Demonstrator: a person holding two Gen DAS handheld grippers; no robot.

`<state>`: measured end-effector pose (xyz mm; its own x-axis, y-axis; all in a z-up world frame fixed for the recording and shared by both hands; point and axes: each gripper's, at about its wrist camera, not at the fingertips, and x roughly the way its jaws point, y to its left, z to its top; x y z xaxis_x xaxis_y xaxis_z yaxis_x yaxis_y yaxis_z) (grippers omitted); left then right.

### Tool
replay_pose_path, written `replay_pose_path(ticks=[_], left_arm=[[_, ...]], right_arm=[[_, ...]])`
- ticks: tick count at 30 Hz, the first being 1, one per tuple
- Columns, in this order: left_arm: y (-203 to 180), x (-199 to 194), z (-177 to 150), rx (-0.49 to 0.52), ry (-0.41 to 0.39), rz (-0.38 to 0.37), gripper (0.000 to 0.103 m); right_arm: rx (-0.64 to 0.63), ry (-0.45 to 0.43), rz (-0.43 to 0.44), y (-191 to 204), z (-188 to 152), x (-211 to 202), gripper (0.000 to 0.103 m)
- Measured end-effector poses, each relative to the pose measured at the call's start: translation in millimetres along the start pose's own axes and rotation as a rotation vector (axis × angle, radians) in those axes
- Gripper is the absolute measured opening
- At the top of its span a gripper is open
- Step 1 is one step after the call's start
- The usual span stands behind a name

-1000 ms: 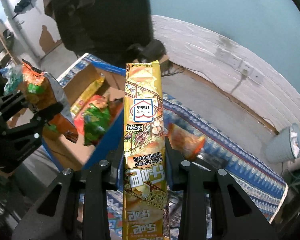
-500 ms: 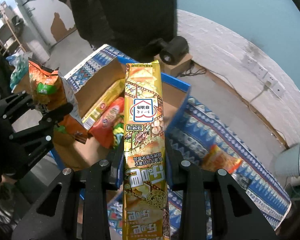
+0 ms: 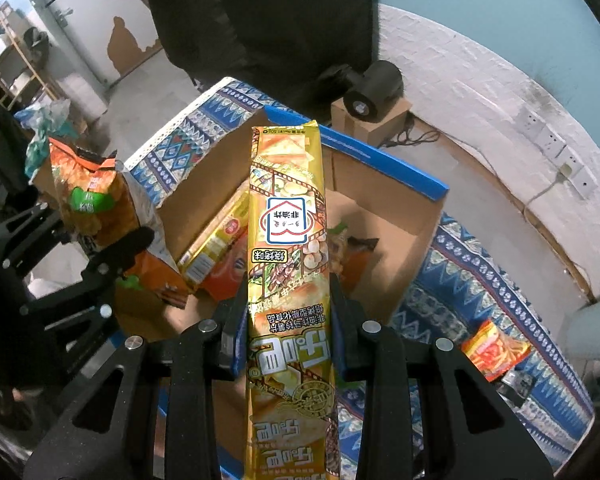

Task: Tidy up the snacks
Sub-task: 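Open both tools to drop the snacks into the box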

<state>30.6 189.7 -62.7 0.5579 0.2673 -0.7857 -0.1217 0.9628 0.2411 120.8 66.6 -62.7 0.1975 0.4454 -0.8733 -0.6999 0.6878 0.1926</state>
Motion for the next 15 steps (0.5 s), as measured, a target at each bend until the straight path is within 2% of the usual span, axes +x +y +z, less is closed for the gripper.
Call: replay_pose_path(ticks=[5,7,9,11,15], left_arm=[[-2,4,0,0.016,0.013,0.014,0.035],[-2,7,0,0.011,0.029,0.018,0.040],[0,8,-1,0.003,0.037,0.014,0.052],[1,5,-1,-0.005,0.031,0.015,0.058],[-2,-3,1,-0.004,-0.004,0.027,0.075]], right_arm=[[0.003,0.003,-0.004,2,3,6,0.035],[0.012,-0.001,-0.003,1,5,4,0.035],[0.017,-0.012,-0.002,-1,5,0,0.035],[0.018,-0.022,-0.012,-2,5,-4,0.037],[0.016,-0.038,-0.035,-7,0,-14,0.051]])
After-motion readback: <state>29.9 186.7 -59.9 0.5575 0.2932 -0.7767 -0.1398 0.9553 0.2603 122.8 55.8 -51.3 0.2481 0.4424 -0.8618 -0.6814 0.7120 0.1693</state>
